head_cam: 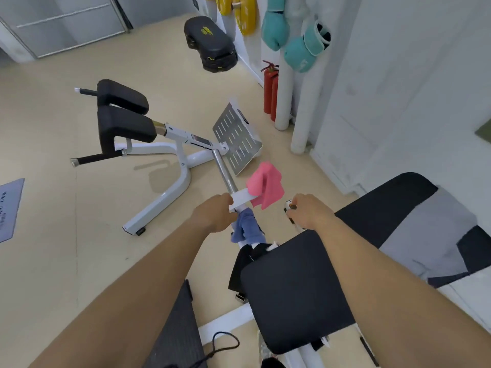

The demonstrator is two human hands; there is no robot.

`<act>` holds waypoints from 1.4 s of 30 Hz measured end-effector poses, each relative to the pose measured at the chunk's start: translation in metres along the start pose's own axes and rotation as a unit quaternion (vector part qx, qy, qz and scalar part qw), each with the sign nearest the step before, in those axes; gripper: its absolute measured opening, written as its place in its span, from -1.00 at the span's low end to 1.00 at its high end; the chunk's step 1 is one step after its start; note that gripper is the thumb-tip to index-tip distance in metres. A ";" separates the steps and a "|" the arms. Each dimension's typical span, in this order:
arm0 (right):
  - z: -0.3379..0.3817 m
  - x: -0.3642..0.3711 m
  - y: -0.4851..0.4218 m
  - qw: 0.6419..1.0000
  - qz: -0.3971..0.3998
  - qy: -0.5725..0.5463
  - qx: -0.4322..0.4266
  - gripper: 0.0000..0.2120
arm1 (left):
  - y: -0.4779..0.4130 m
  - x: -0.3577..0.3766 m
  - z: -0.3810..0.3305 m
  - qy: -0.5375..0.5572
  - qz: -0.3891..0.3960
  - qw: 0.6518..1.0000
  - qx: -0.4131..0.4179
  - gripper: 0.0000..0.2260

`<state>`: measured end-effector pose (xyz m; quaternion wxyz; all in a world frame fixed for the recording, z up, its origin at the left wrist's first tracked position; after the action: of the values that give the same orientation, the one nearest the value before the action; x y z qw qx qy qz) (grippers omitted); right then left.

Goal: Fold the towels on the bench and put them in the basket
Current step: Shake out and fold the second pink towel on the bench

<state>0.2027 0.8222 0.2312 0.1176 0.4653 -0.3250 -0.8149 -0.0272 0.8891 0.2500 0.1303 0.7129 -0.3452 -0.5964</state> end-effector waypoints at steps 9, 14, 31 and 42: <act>0.012 -0.016 -0.175 0.996 -0.030 -0.082 0.029 -0.55 | -0.210 0.012 -0.019 0.065 -0.012 0.997 0.041 -0.48; 0.004 -0.002 -0.260 0.988 -0.080 -0.134 -0.011 -0.59 | -0.282 0.021 -0.025 0.203 -0.054 0.975 0.066 -0.56; 0.034 -0.059 -0.124 0.949 -0.155 -0.270 -0.057 -0.92 | -0.179 -0.067 -0.061 0.144 -0.065 0.974 0.163 -0.93; -0.079 -0.082 0.117 0.930 -0.234 -0.281 0.030 -0.73 | -0.015 -0.077 -0.239 0.145 -0.008 0.927 0.346 -0.95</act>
<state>0.2999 0.7409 0.3342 -0.1862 0.2836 -0.2507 -0.9067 0.1990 0.8954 0.3607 -0.0806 0.7952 -0.5014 -0.3312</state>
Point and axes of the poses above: each hand's wrist, its own y-axis away from the middle knuckle, its own x-axis out of the palm, z = x × y, the point moved 10 cm from there along -y, towards the middle knuckle, and after that the axes turned 10 degrees about z, right-handed, at the moved point
